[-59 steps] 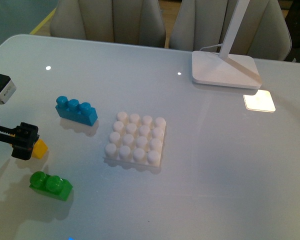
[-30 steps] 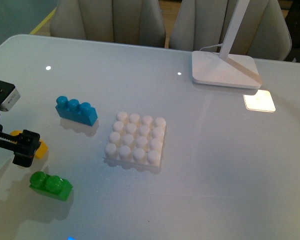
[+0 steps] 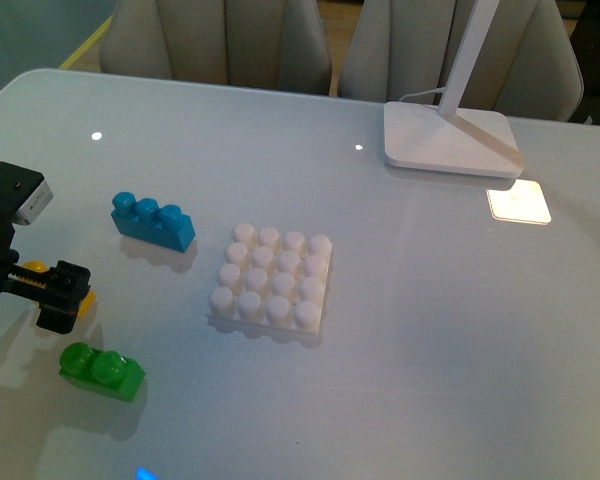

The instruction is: Insert yellow block into base center

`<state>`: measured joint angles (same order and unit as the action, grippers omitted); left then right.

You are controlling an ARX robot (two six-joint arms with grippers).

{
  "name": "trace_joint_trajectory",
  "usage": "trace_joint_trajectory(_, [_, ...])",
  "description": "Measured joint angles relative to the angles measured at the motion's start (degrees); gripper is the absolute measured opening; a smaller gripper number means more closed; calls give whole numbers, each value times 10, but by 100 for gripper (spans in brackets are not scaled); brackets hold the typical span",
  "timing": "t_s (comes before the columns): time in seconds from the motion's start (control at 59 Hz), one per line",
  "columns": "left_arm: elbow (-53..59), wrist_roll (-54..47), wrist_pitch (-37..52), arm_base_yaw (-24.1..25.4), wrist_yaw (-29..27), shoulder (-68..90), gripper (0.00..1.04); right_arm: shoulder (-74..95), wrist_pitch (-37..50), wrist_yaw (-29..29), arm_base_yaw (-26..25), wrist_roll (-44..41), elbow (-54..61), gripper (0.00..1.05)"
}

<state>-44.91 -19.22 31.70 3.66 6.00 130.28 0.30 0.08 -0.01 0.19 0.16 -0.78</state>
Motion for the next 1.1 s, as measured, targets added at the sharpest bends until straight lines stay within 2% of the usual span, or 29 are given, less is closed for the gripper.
trace_joint_trajectory(0.61, [-12, 0, -6, 1, -9, 17, 97, 0, 0, 0, 0, 0, 0, 96])
trace_joint_trajectory(0.847, [-13, 2, -6, 1, -14, 17, 65, 0, 0, 0, 0, 0, 0, 96])
trace_joint_trajectory(1.101, [-3, 11, -6, -3, -12, 6, 63, 0, 0, 0, 0, 0, 0, 96])
